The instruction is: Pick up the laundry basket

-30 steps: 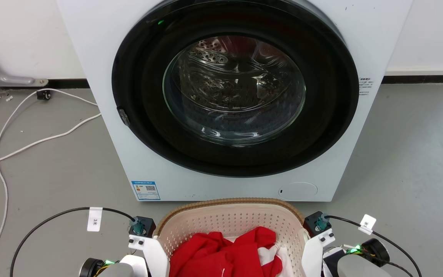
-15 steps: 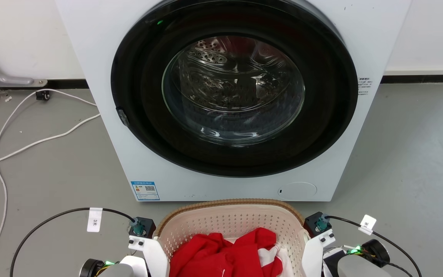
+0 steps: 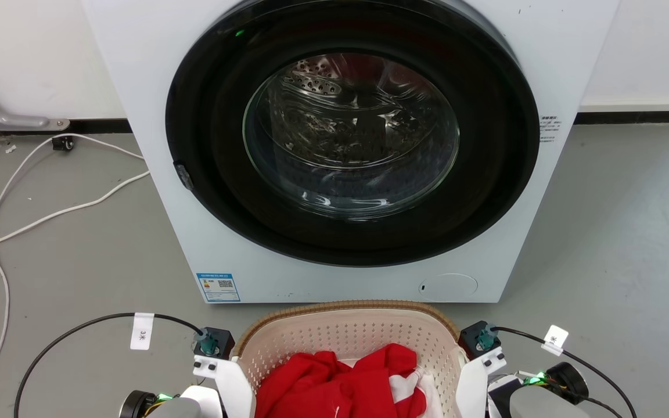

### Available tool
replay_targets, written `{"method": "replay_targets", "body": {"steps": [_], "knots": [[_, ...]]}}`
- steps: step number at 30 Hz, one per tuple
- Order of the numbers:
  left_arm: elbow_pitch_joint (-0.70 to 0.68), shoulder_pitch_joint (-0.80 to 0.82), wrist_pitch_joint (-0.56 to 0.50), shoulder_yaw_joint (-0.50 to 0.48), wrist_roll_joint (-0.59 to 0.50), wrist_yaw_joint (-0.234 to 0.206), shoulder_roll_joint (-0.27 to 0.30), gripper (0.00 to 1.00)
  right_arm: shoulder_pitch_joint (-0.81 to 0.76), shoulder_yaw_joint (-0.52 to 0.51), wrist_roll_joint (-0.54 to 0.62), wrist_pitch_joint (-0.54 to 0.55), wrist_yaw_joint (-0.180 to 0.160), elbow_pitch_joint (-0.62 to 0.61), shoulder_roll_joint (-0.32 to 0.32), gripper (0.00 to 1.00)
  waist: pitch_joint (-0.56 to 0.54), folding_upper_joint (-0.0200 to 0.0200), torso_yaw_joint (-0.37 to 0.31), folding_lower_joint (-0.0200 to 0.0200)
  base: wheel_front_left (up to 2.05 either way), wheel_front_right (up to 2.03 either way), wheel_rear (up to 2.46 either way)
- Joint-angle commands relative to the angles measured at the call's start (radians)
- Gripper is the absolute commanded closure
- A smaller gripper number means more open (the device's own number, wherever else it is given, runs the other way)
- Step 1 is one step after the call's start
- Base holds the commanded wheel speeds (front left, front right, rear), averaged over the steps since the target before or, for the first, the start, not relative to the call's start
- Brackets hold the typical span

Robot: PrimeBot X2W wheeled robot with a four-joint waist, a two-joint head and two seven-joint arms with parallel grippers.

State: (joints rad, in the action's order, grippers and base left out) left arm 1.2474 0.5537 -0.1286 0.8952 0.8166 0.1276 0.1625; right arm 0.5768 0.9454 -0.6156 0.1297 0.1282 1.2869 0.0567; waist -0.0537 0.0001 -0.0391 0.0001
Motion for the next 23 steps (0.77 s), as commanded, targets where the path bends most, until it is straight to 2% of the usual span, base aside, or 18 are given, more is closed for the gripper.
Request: {"method": "replay_targets", "body": {"steps": [1, 23], "knots": [[-0.005, 0.018, 0.008, 0.005, 0.006, 0.004, -0.004, 1.00, 0.020, 0.005, -0.001, -0.006, 0.005, -0.005, -0.012, 1.00, 0.000, -0.0001, 0.000, -0.0001, 0.00, 0.00, 0.00], [-0.002, 0.028, 0.017, 0.062, 0.066, 0.004, 0.000, 1.00, 0.024, 0.028, -0.026, -0.013, 0.005, -0.003, -0.012, 1.00, 0.003, -0.0001, 0.001, -0.0001, 0.00, 0.00, 0.00]]}}
